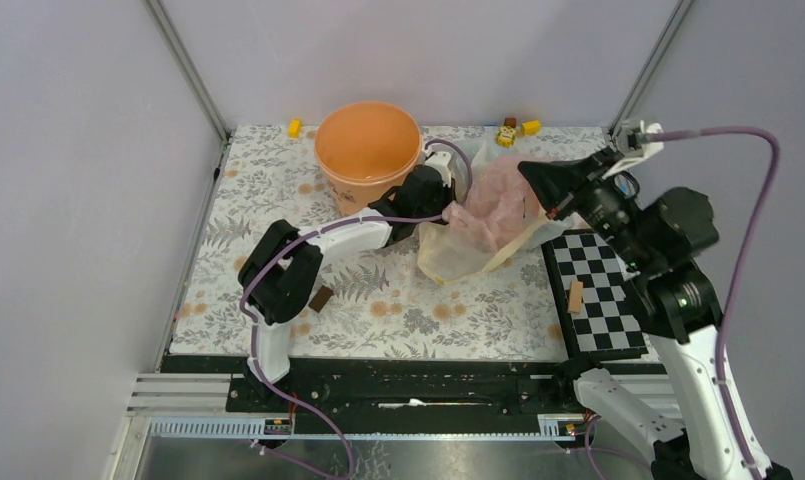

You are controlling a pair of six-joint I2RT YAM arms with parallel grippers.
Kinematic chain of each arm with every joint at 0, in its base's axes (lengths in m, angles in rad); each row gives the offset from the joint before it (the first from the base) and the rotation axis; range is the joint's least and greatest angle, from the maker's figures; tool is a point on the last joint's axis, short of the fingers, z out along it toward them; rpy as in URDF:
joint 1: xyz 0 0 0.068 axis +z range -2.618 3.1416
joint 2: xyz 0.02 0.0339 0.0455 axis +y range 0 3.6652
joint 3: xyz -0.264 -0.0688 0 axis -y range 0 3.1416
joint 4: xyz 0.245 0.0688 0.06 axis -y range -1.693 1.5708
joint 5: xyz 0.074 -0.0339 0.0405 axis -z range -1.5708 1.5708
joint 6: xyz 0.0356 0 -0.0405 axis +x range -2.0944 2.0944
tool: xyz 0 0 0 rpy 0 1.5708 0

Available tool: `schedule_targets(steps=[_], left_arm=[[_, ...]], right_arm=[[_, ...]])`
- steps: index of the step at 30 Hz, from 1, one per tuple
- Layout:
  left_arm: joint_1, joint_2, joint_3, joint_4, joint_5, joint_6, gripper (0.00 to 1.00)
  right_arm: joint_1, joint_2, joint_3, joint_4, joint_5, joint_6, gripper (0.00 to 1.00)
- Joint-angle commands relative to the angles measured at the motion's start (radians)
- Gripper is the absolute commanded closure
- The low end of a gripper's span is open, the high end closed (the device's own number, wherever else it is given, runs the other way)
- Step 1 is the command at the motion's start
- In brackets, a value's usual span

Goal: Put the trash bags into the trash bin

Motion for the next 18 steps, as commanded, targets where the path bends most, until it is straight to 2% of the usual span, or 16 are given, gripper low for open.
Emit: schedule_targets(steps=[1, 3, 5, 7, 12, 14, 16, 18], left_arm=[[-0.004, -0.035, 0.008, 0.068, -0.004, 0.019, 1.0], [-0.004, -0.067, 0.006, 0.058, -0.007, 0.033, 0.99], [-0.002, -0.104, 0.004, 0.042, -0.011, 0.039, 0.92], [0.001, -0.163, 0.001, 0.014, -0.002, 0.04, 0.75], [0.007, -0.362, -0.094, 0.018, 0.053, -0.033, 0.3], [0.008, -0.456, -0.149, -0.002, 0.021, -0.05, 0.2], [0.012, -0.557, -0.204, -0.053, -0.028, -0.061, 0.06], [0.035, -0.653, -0.266, -0.131, -0.031, -0.072, 0.01]], right_arm=[[-0.001, -0.051, 0.004, 0.058, 0.004, 0.008, 1.0], [-0.001, -0.052, 0.021, 0.057, -0.063, 0.009, 1.0], [-0.001, -0.046, 0.037, 0.086, -0.156, 0.026, 1.0], [-0.001, -0.028, 0.058, 0.122, -0.257, 0.06, 1.0], [-0.001, 0.043, 0.069, 0.179, -0.353, 0.136, 1.0], [-0.001, 0.065, 0.027, 0.259, -0.39, 0.186, 1.0], [-0.001, 0.087, -0.028, 0.359, -0.445, 0.257, 1.0], [-0.001, 0.109, -0.085, 0.457, -0.48, 0.345, 1.0]])
